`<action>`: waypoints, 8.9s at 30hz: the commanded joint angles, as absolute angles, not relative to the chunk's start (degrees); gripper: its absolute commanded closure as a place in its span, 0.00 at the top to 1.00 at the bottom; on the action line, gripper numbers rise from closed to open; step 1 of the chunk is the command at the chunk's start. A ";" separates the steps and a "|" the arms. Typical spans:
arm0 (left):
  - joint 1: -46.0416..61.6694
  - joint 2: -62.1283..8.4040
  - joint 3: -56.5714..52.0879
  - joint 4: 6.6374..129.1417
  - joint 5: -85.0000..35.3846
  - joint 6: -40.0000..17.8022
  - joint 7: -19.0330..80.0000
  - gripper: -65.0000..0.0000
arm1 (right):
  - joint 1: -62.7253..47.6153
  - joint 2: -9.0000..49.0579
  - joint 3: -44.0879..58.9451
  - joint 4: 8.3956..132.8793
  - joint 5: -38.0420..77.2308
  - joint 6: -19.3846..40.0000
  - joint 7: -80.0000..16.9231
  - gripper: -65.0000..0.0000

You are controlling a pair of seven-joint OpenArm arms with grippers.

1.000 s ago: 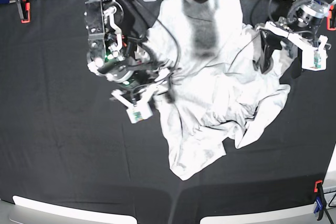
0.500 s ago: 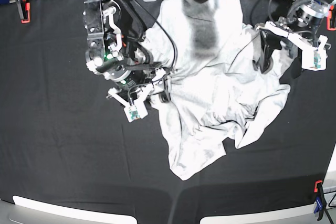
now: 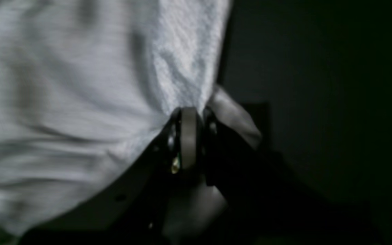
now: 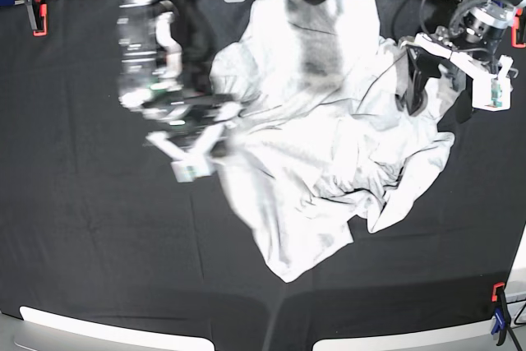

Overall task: Layout the t-shirt on the table in an organized manner, then fold the t-shirt properly
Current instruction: 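Drag the shirt away from the left gripper to spread it out, then grasp the shirt hem corner nearest the left gripper, then grasp the opposite hem corner with the right gripper, then pull both hem corners apart to stretch the shirt flat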

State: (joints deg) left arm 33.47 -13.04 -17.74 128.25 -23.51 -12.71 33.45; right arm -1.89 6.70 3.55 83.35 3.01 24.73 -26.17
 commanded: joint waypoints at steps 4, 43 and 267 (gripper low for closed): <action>33.47 -13.37 -18.02 129.25 -24.05 -13.08 32.10 0.67 | -0.99 12.23 12.21 84.53 6.26 24.40 -25.10 0.00; 20.01 -23.86 15.29 117.16 7.81 -26.65 37.28 0.56 | -1.15 28.73 42.00 91.88 16.78 29.78 -33.85 0.42; -27.68 -16.36 -9.72 61.43 -31.48 -36.53 30.79 0.00 | 38.68 26.00 11.79 43.13 4.91 21.45 -19.40 0.00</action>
State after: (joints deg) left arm -25.78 -15.70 -9.43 60.47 -30.09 -36.27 32.49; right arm 36.27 25.06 11.66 42.04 4.60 21.61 -21.10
